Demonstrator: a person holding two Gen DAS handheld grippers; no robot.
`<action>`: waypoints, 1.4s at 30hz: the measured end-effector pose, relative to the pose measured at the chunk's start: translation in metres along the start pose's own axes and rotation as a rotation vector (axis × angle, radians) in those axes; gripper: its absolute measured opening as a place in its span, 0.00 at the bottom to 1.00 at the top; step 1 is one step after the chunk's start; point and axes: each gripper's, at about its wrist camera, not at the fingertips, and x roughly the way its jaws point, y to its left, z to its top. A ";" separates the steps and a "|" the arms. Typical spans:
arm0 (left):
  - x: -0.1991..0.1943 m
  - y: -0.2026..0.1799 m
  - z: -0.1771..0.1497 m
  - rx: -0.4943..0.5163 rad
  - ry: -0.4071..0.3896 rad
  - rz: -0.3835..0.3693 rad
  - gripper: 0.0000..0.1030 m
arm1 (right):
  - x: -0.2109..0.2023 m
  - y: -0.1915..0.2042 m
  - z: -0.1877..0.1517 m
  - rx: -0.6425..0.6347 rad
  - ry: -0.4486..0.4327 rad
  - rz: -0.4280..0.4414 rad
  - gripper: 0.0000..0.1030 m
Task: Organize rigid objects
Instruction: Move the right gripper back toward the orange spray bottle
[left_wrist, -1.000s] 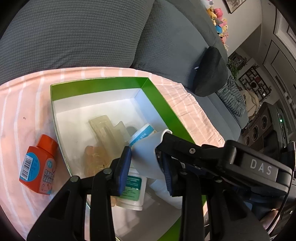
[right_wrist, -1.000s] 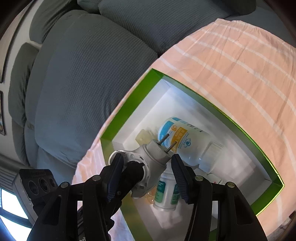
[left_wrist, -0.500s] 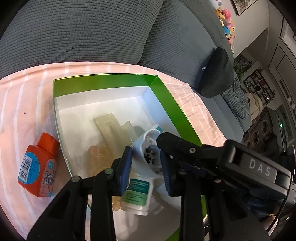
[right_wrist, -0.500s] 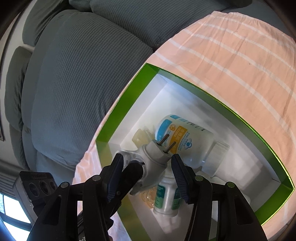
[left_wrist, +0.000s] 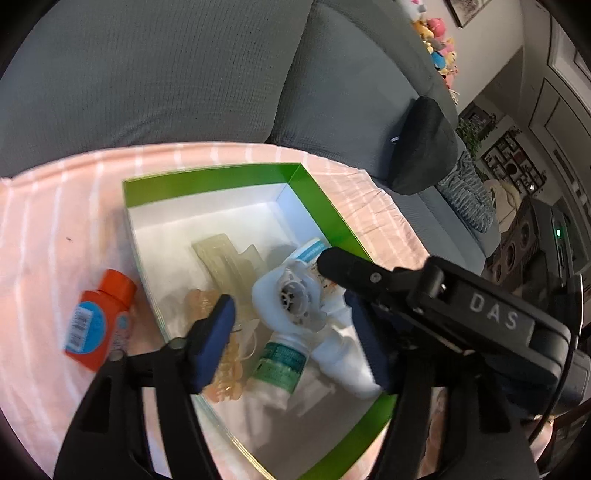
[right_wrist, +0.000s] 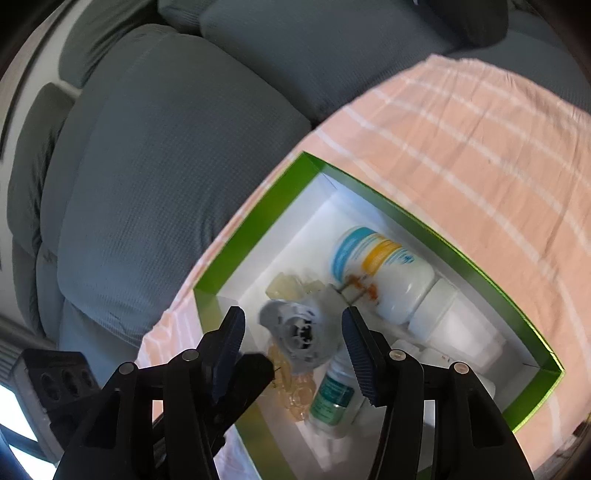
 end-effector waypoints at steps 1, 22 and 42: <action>-0.007 0.000 -0.001 0.010 -0.008 0.012 0.72 | -0.003 0.003 -0.001 -0.010 -0.011 -0.007 0.55; -0.124 0.108 -0.065 -0.089 -0.079 0.185 0.86 | 0.001 0.071 -0.045 -0.251 -0.013 -0.041 0.72; -0.168 0.194 -0.097 -0.323 -0.161 0.291 0.86 | 0.063 0.155 -0.126 -0.427 0.085 -0.153 0.47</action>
